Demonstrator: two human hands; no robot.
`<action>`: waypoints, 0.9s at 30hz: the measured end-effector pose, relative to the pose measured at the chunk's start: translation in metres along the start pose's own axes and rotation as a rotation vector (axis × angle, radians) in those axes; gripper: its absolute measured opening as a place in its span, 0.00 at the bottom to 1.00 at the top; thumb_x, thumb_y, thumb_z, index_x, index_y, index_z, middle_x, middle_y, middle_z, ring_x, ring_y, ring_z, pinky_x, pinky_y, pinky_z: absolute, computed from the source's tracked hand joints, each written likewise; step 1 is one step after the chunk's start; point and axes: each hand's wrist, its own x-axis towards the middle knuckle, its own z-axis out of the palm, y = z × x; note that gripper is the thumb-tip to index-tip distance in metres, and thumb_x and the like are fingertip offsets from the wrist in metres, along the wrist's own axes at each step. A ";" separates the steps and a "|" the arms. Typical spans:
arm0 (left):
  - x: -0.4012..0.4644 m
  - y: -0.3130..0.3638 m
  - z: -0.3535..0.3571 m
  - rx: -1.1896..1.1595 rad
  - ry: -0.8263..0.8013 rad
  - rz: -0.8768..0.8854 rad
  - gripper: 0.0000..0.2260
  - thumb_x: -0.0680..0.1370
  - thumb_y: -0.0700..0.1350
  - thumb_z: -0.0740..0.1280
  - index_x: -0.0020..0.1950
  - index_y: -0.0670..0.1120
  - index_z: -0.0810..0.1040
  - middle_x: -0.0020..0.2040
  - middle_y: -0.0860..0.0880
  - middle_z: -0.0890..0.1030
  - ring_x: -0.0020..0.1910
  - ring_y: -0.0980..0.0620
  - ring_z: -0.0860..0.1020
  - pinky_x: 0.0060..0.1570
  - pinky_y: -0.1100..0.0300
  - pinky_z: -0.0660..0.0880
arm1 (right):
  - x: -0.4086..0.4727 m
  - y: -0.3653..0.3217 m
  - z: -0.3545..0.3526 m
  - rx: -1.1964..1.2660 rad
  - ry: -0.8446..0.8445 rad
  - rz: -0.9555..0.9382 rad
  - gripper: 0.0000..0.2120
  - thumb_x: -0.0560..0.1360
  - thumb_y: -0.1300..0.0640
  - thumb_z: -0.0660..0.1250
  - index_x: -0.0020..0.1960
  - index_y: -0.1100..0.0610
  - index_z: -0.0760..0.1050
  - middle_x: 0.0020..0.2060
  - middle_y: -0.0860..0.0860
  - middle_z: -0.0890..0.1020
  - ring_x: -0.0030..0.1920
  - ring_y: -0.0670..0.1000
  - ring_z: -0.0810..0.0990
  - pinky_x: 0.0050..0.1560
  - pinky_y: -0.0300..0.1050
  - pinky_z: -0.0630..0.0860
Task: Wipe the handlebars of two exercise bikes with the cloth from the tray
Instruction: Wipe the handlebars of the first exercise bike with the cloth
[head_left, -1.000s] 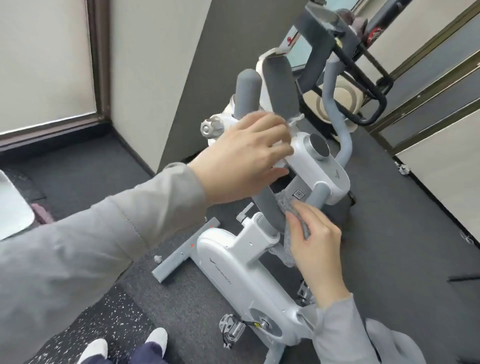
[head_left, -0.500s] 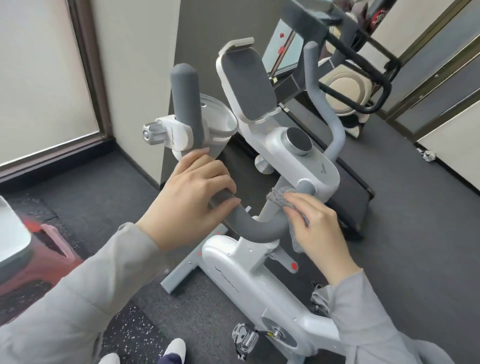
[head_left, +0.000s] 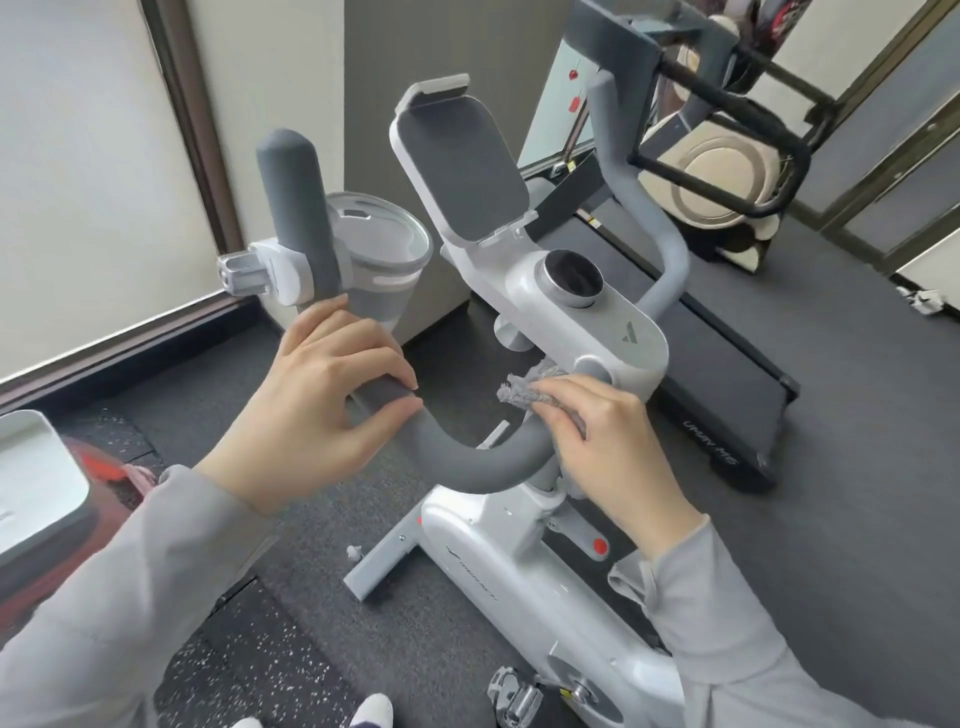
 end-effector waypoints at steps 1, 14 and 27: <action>0.000 0.000 0.000 -0.001 0.003 -0.004 0.10 0.73 0.53 0.62 0.42 0.51 0.80 0.43 0.55 0.78 0.47 0.53 0.74 0.71 0.56 0.55 | -0.005 -0.005 0.001 0.018 -0.012 -0.012 0.08 0.74 0.65 0.67 0.52 0.62 0.82 0.49 0.54 0.85 0.51 0.52 0.82 0.55 0.45 0.75; -0.003 0.005 0.003 -0.032 0.028 -0.047 0.09 0.72 0.52 0.64 0.42 0.49 0.80 0.44 0.54 0.79 0.49 0.53 0.75 0.73 0.55 0.52 | 0.047 0.024 -0.025 -0.251 -0.334 0.066 0.10 0.78 0.54 0.61 0.51 0.57 0.79 0.48 0.55 0.82 0.51 0.59 0.78 0.52 0.51 0.73; -0.006 0.002 0.005 -0.061 0.049 -0.030 0.06 0.73 0.50 0.65 0.43 0.50 0.79 0.44 0.56 0.78 0.50 0.56 0.74 0.73 0.57 0.51 | 0.042 -0.039 -0.010 -0.169 -0.557 0.049 0.10 0.75 0.49 0.63 0.47 0.50 0.82 0.42 0.53 0.85 0.49 0.56 0.79 0.44 0.45 0.66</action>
